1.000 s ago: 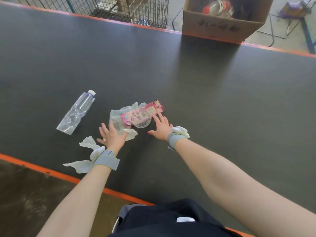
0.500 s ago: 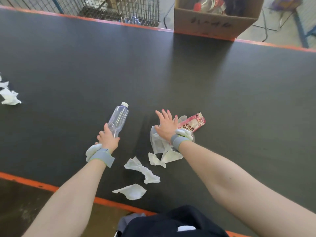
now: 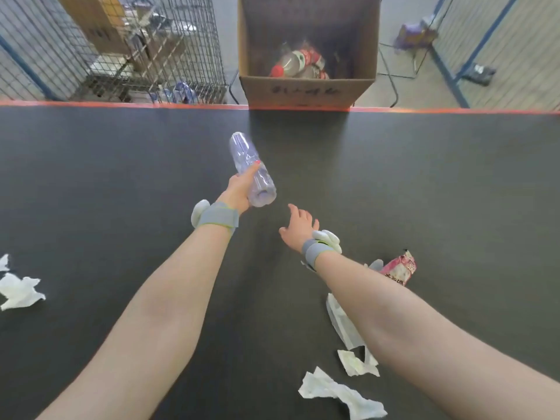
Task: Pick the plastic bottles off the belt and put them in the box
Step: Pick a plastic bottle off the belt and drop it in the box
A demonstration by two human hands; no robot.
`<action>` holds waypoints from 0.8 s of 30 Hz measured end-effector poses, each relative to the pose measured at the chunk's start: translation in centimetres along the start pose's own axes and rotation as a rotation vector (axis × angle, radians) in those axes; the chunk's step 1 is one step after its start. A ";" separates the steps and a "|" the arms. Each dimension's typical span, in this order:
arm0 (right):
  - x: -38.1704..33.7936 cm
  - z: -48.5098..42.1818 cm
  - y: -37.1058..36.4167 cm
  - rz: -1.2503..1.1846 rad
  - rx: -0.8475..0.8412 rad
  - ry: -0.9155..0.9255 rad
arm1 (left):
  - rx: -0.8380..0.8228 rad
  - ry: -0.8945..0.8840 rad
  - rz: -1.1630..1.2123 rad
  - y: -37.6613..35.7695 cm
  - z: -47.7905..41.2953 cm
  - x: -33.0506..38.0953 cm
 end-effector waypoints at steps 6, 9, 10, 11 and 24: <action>-2.5 -8.8 6.7 -0.061 0.063 0.021 | -0.151 -0.090 -0.102 -9.0 -7.4 13.8; -4.9 -13.0 10.5 -0.096 0.113 0.064 | -0.293 -0.109 0.073 -12.5 -11.0 21.1; -5.6 -14.1 11.5 -0.108 0.132 0.075 | -0.287 -0.094 0.002 -13.0 -11.7 22.3; -6.2 -15.1 12.5 -0.123 0.150 0.084 | -0.307 -0.090 -0.094 -13.7 -12.2 22.8; -5.4 -11.1 8.3 -0.075 0.067 0.012 | 0.084 0.005 -0.762 -2.8 -7.7 6.6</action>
Point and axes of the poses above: each hand's wrist, its own z-axis away from the middle knuckle, its own y-axis out of the back of the hand, x = y × z, the point moved 8 cm from there along -z, towards the middle knuckle, and after that the axes turned 6 degrees about -x, right-handed, at the moved point
